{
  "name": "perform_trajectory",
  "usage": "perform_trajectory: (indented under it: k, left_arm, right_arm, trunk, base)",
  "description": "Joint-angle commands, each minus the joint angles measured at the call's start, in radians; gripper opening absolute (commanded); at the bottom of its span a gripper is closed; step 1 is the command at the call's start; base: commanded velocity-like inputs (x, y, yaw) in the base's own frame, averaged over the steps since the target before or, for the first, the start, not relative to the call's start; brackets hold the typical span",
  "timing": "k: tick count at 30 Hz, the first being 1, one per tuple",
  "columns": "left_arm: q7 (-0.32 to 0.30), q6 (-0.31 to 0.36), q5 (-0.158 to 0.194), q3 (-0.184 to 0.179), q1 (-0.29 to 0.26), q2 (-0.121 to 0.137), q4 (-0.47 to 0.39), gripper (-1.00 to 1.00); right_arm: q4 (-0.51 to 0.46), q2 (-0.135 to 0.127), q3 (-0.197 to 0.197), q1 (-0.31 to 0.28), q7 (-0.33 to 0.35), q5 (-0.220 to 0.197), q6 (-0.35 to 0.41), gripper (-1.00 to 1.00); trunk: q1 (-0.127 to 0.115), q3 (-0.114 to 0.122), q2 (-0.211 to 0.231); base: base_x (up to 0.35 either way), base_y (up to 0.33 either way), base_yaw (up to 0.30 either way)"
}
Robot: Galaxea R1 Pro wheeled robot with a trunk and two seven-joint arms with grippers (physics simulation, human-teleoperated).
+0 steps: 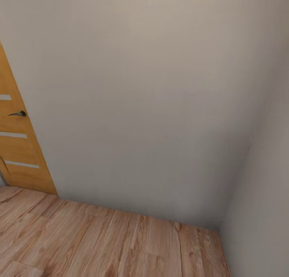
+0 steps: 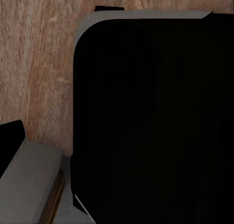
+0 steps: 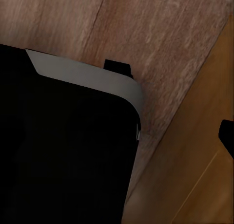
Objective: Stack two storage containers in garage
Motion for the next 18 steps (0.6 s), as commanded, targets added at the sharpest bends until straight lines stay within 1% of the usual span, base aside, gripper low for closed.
perform_trajectory:
  k: [1, 5, 8, 18]
  left_arm:
    - [-0.001, -0.003, 0.006, 0.001, 0.0, 0.0, 0.001, 1.0]
    - [-0.001, -0.003, 0.006, 0.001, 0.0, 0.0, 0.001, 1.0]
    - [-0.001, -0.003, 0.006, 0.001, 0.0, 0.0, 0.001, 1.0]
    - [-0.001, -0.003, 0.005, 0.001, 0.0, 0.0, 0.001, 1.0]
  right_arm:
    - [0.003, 0.0, 0.008, -0.001, -0.001, -0.009, -0.005, 1.0]
    - [0.003, 0.0, 0.009, -0.001, -0.001, -0.009, -0.005, 1.0]
    - [0.003, 0.001, 0.009, -0.001, -0.001, -0.008, -0.004, 1.0]
    - [0.003, 0.001, 0.01, -0.001, 0.0, -0.004, -0.005, 1.0]
  trunk:
    - [0.001, -0.001, 0.0]
    - [0.001, -0.001, 0.0]
    - [0.001, -0.001, 0.0]
    - [0.001, -0.001, 0.0]
  base:
    - [0.321, 0.0, 0.0]
    - [0.316, 0.0, 0.008]
    - [0.226, 0.0, 0.131]
    - [0.01, 0.0, 0.265]
